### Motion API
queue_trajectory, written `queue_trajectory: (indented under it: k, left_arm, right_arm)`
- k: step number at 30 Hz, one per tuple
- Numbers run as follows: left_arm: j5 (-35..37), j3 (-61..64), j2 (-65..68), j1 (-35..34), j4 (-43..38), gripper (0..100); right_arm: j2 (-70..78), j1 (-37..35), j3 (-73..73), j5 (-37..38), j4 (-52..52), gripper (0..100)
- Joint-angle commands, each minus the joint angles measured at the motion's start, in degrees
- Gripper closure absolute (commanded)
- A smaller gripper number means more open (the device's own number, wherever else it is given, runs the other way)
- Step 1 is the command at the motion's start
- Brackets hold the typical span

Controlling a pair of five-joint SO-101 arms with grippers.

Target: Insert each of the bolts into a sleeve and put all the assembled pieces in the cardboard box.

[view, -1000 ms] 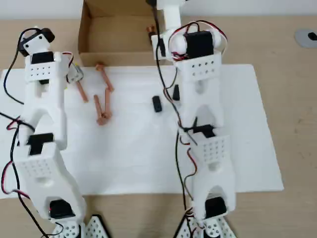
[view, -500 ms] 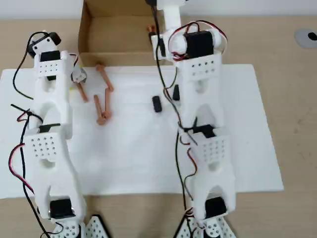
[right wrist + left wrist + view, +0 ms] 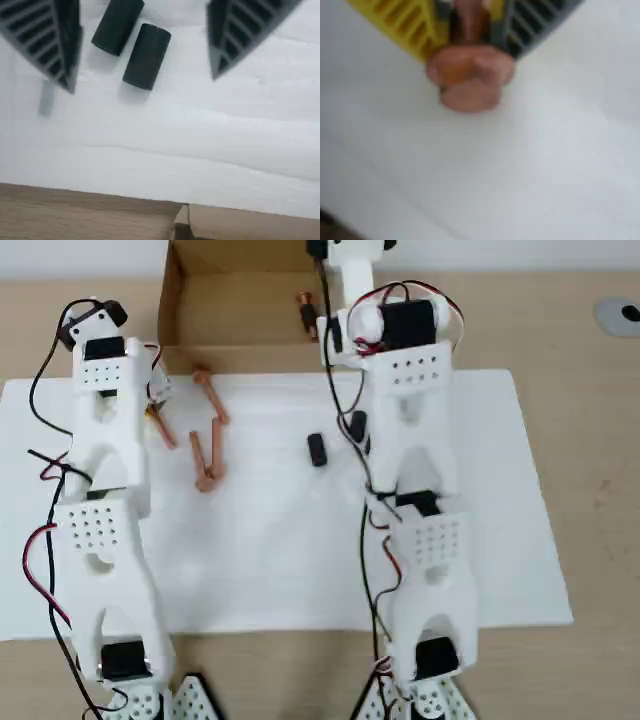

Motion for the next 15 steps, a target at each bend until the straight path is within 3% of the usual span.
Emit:
queue_trajectory:
  k: [1, 12, 15]
  left_arm:
    - [0.53, -5.54, -0.84, 0.18, 3.87, 99]
    - [-3.69, -38.59, -0.84, 0.53, 23.65, 99]
    - [-6.77, -41.23, -1.71, -0.18, 23.82, 99]
  right_arm:
    - [-3.91, 1.01, -0.04, 0.26, 0.79, 78.9]
    - [-3.82, 1.01, -0.04, 0.26, 0.79, 78.9]
    - [-3.82, 1.01, -0.04, 0.35, 0.79, 78.9]
